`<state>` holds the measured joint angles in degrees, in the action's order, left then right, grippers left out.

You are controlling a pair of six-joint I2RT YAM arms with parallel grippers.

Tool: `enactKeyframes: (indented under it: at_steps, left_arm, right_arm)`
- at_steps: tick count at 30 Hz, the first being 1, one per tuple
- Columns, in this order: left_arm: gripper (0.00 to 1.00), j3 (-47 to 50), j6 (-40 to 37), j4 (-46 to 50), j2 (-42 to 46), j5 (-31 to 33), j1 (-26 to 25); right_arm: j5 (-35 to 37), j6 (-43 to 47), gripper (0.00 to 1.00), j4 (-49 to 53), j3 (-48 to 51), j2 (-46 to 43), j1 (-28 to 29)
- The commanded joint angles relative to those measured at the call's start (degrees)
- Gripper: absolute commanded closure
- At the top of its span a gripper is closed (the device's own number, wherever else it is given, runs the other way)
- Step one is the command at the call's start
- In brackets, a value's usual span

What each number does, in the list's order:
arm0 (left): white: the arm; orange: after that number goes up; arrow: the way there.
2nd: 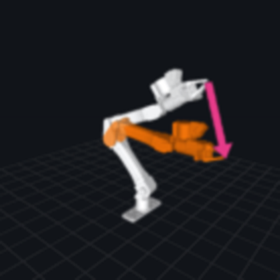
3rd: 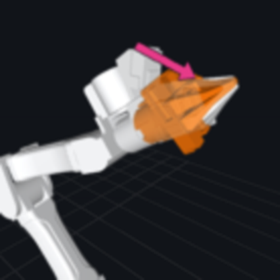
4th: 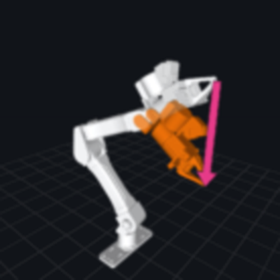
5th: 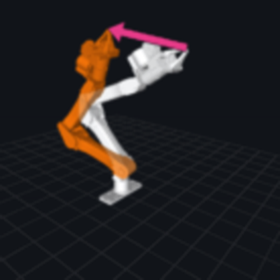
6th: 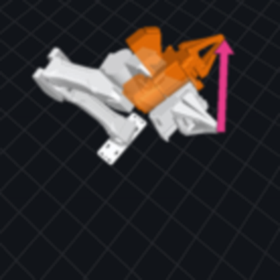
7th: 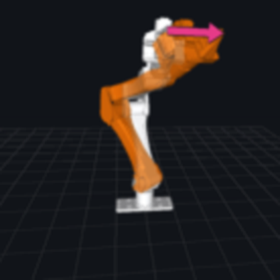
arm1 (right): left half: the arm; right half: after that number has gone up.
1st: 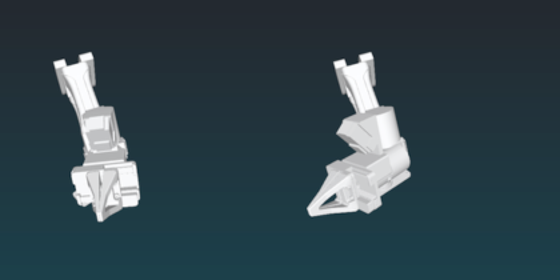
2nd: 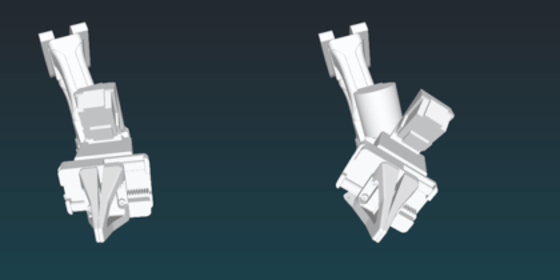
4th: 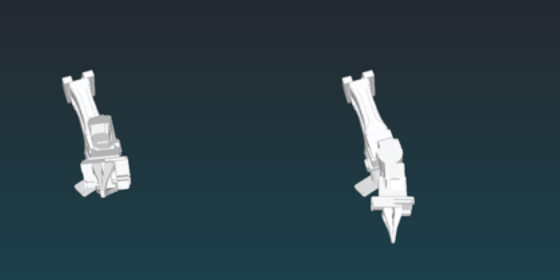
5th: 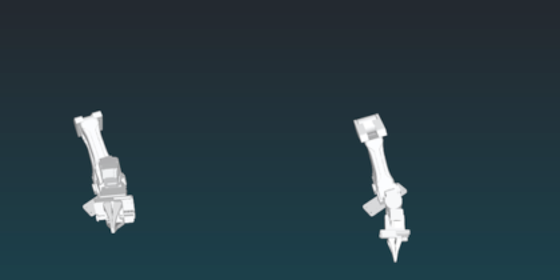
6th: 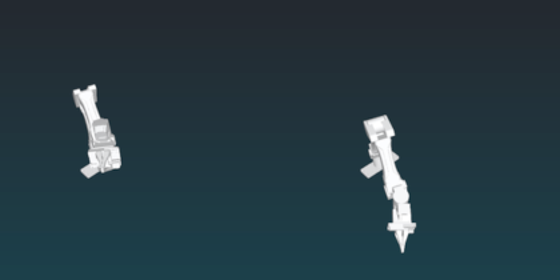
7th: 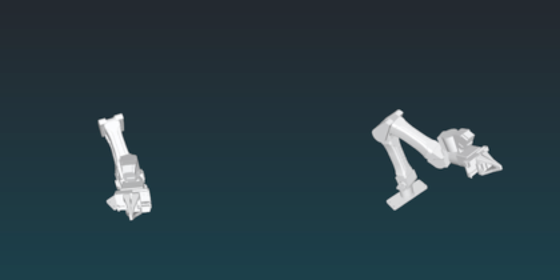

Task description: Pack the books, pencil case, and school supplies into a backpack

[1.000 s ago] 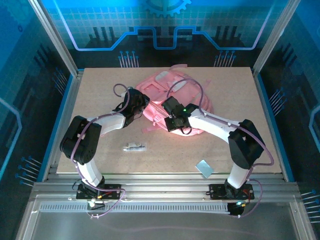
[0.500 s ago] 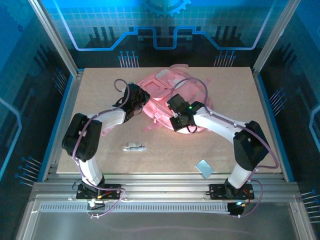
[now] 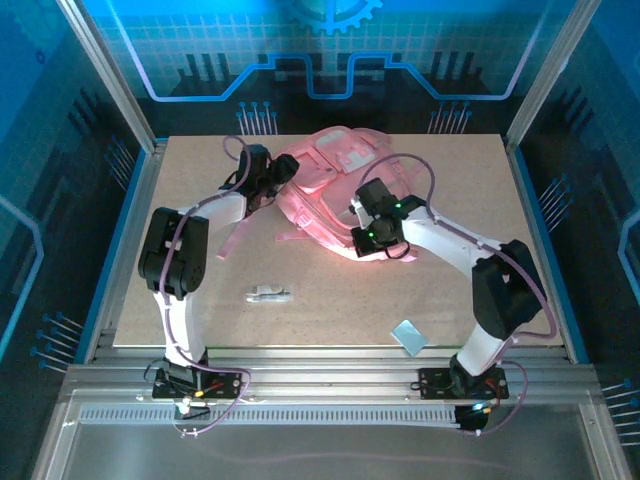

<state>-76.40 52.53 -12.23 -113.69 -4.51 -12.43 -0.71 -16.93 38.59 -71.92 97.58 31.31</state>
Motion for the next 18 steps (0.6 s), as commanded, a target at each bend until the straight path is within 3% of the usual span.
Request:
enactKeyframes:
  at_steps: [1, 6, 11, 18]
  left_arm:
    - [0.27, 2.2, 0.2, 0.6, 5.3, -3.8, -0.1]
    - [0.26, 12.6, 4.6, -1.8, 13.9, -4.5, -2.6]
    - [0.26, 22.0, 9.7, -5.1, 19.2, -1.6, -8.2]
    - [0.26, 23.8, 14.6, -9.7, 15.2, 2.4, -15.4]
  right_arm:
    - [-6.2, -1.4, 1.00, 1.6, -2.3, 2.6, -0.5]
    - [-8.0, -1.4, 1.00, 0.6, -4.1, 5.2, -0.9]
    - [-8.0, -1.8, 1.00, 0.1, -3.4, 5.1, -1.3]
    - [-7.9, -2.8, 1.00, -0.1, -1.6, 3.6, -1.7]
